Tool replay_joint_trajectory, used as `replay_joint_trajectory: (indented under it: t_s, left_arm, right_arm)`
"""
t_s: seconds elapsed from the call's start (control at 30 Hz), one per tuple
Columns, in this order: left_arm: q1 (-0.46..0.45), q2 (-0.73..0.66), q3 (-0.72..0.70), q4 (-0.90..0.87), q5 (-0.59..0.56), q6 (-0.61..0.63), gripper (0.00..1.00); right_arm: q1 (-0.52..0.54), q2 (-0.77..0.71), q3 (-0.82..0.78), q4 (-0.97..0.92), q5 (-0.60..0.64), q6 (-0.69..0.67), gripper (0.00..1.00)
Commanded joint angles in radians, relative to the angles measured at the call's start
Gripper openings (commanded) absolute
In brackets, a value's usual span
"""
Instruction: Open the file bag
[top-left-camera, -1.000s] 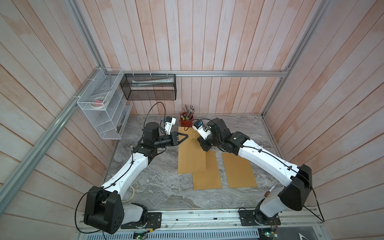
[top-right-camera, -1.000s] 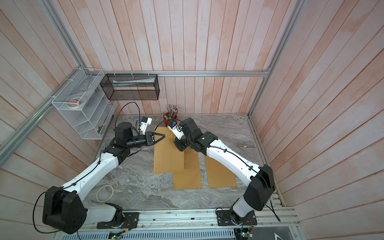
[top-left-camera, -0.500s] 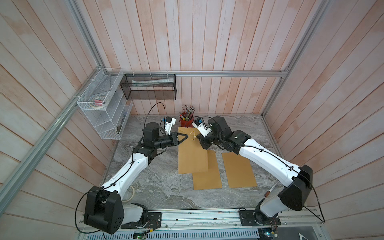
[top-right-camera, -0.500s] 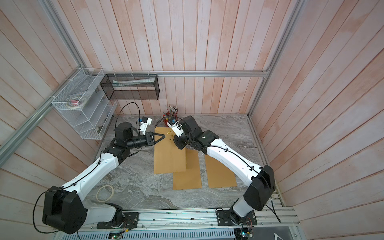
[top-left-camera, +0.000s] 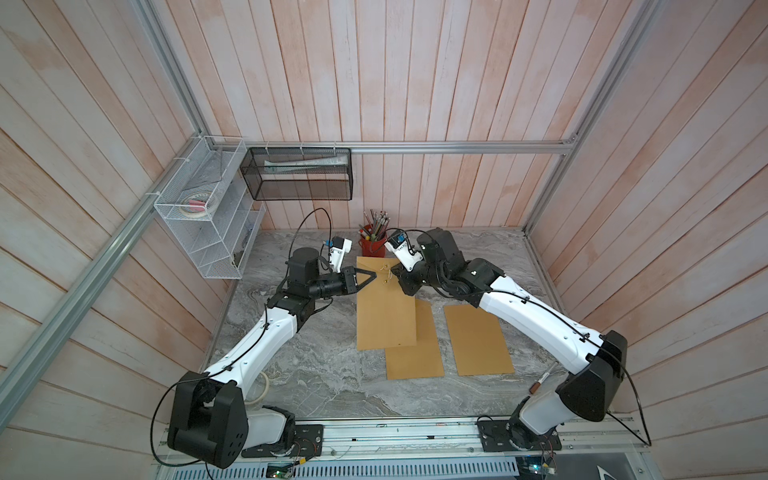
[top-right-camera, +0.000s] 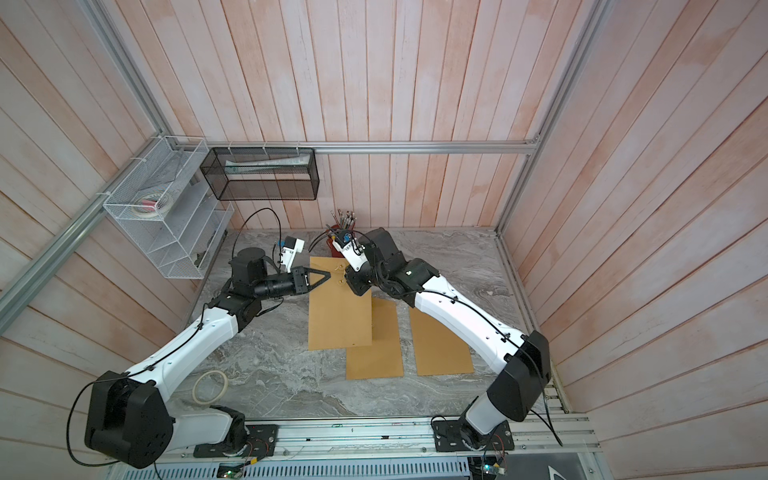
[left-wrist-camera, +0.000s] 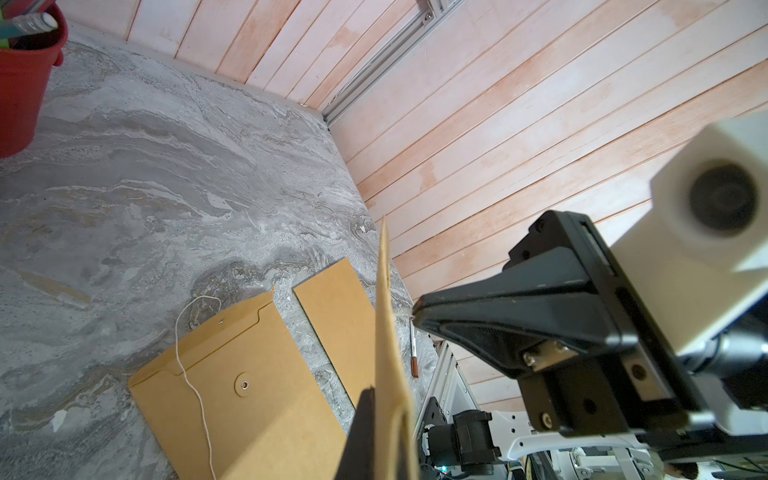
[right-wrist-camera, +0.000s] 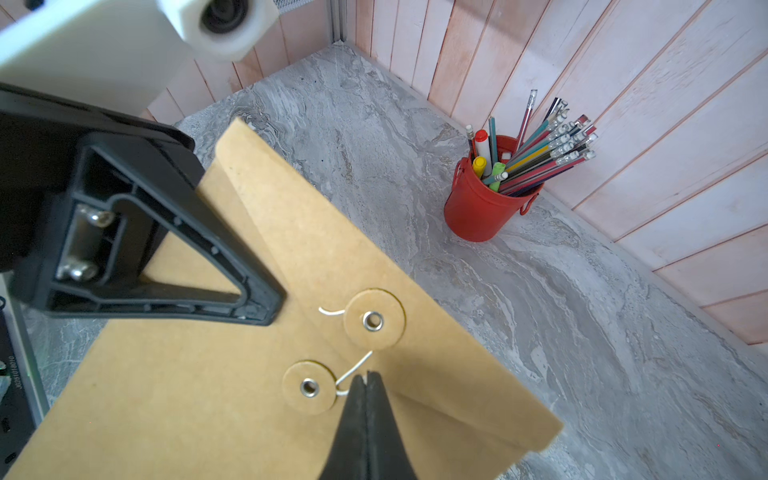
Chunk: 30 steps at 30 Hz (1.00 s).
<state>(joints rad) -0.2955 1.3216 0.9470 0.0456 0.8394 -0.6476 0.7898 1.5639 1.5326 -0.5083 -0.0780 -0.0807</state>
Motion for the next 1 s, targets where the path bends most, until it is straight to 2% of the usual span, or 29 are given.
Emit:
replay_joint_trajectory:
  t_s: [0.0,0.37,0.57,0.97]
  left_arm:
    - [-0.002,-0.022,-0.02,0.047,0.006,-0.004,0.0]
    - [-0.002,-0.03,-0.029,0.055,0.004,-0.008,0.0]
    - [-0.002,-0.035,-0.018,0.042,0.0,0.002,0.0]
    - [-0.002,-0.033,-0.013,0.039,0.001,0.003,0.0]
  right_arm:
    - [0.008,0.014,0.033,0.014,-0.026,0.012,0.0]
    - [0.009,0.012,0.025,0.001,0.004,0.012,0.0]
    - [0.008,-0.022,-0.036,-0.028,0.029,0.012,0.13]
    - [0.008,-0.031,-0.087,-0.036,0.043,0.018,0.24]
